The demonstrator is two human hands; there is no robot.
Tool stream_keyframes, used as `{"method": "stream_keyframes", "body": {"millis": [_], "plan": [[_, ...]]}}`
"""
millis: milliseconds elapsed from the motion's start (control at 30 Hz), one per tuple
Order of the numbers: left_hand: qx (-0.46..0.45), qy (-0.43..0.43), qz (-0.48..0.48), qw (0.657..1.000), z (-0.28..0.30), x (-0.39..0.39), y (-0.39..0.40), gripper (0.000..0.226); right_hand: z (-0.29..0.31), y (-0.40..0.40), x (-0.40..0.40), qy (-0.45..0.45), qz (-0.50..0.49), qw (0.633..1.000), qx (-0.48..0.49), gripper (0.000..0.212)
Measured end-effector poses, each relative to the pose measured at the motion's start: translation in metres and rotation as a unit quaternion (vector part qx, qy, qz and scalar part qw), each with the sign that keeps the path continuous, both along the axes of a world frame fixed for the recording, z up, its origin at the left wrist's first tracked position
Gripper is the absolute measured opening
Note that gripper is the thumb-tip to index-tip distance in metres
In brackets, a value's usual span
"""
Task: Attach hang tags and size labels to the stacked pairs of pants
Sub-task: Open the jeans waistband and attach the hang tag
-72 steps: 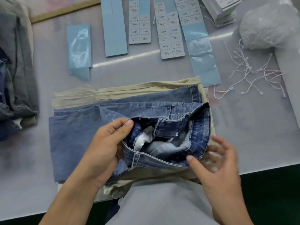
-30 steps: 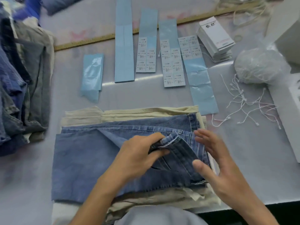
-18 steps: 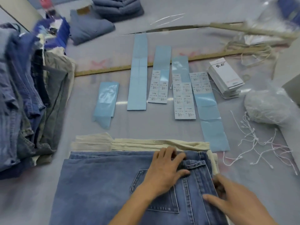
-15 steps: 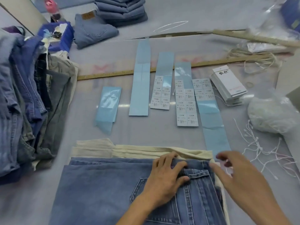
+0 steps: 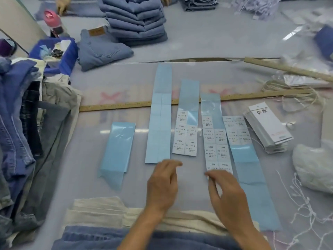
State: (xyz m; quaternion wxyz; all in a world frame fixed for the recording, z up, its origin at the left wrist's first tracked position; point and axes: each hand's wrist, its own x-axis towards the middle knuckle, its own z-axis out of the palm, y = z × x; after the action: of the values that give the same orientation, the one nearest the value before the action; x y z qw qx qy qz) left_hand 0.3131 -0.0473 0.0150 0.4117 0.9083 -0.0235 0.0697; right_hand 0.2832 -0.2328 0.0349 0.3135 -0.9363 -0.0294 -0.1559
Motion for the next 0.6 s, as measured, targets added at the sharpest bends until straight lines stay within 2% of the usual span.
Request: {"method": "stream_keyframes", "body": {"millis": [100, 233, 300, 400, 500, 600], "plan": [[0.063, 0.014, -0.058, 0.996, 0.006, 0.089, 0.013, 0.030, 0.005, 0.021, 0.091, 0.022, -0.017, 0.990, 0.136, 0.024], [0.135, 0.039, -0.136, 0.981, 0.000, 0.184, 0.015, 0.049, -0.013, 0.035, 0.205, 0.108, -0.062, 0.981, 0.149, 0.025], [0.159, 0.047, -0.163, 0.973, -0.004, 0.218, 0.012, 0.060, -0.025, 0.033, 0.240, 0.158, -0.080, 0.977, 0.123, 0.027], [0.224, 0.056, -0.218, 0.948, -0.016, 0.253, 0.006, 0.072, -0.044, 0.027, 0.259, 0.193, -0.044, 0.979, 0.038, 0.032], [0.288, 0.059, -0.273, 0.916, -0.028, 0.268, 0.008, 0.074, -0.055, 0.027, 0.260, 0.174, -0.010, 0.985, 0.001, 0.031], [0.298, 0.037, -0.271, 0.915, -0.039, 0.263, 0.018, 0.075, -0.062, 0.027, 0.252, 0.125, 0.008, 0.992, -0.029, 0.025]]}}
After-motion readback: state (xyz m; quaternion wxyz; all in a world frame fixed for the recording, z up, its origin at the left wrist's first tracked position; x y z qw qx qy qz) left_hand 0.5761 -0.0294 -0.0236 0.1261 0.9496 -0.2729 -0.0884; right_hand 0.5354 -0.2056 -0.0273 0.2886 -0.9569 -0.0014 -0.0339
